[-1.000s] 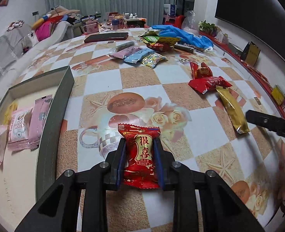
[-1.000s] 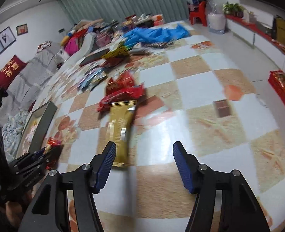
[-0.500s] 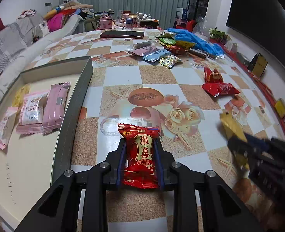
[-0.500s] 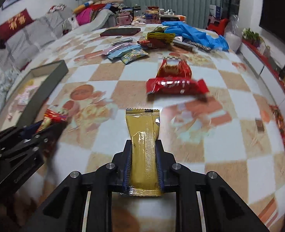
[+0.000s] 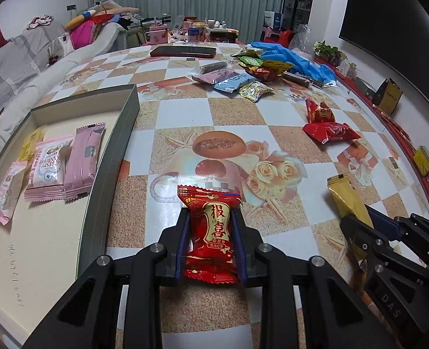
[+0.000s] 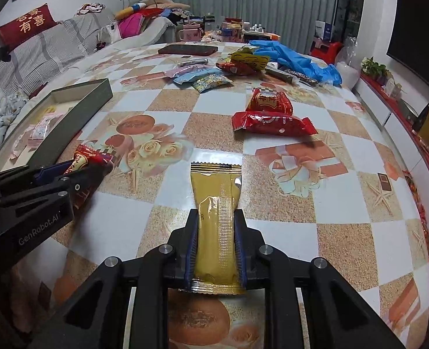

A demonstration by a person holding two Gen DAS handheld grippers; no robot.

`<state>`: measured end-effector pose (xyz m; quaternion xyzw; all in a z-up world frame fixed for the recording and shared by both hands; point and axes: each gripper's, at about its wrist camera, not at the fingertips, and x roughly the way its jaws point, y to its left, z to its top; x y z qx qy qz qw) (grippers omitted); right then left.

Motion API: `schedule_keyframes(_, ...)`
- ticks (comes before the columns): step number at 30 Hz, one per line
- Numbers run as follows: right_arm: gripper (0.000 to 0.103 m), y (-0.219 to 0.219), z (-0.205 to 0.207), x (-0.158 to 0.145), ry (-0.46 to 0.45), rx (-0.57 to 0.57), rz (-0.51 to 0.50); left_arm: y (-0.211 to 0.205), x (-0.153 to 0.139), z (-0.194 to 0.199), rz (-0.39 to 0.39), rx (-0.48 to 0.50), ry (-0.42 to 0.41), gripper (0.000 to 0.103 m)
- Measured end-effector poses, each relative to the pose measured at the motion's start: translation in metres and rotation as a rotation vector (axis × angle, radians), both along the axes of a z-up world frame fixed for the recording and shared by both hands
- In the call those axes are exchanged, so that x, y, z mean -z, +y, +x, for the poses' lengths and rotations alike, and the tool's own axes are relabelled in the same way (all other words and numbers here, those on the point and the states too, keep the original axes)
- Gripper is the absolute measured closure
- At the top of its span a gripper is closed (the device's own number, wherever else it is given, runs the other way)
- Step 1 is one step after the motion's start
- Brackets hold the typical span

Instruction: Organize snacks

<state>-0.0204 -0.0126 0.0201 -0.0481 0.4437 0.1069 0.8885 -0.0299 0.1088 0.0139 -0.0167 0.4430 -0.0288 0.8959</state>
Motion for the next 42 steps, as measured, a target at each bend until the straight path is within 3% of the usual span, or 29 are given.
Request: schedule_keyframes(42,0.079,-0.0015,-0.0003,-0.0003,-0.002,0.001,0.001,-0.0040,0.0006,-0.0008,0.023,0.002,-0.001,0.074)
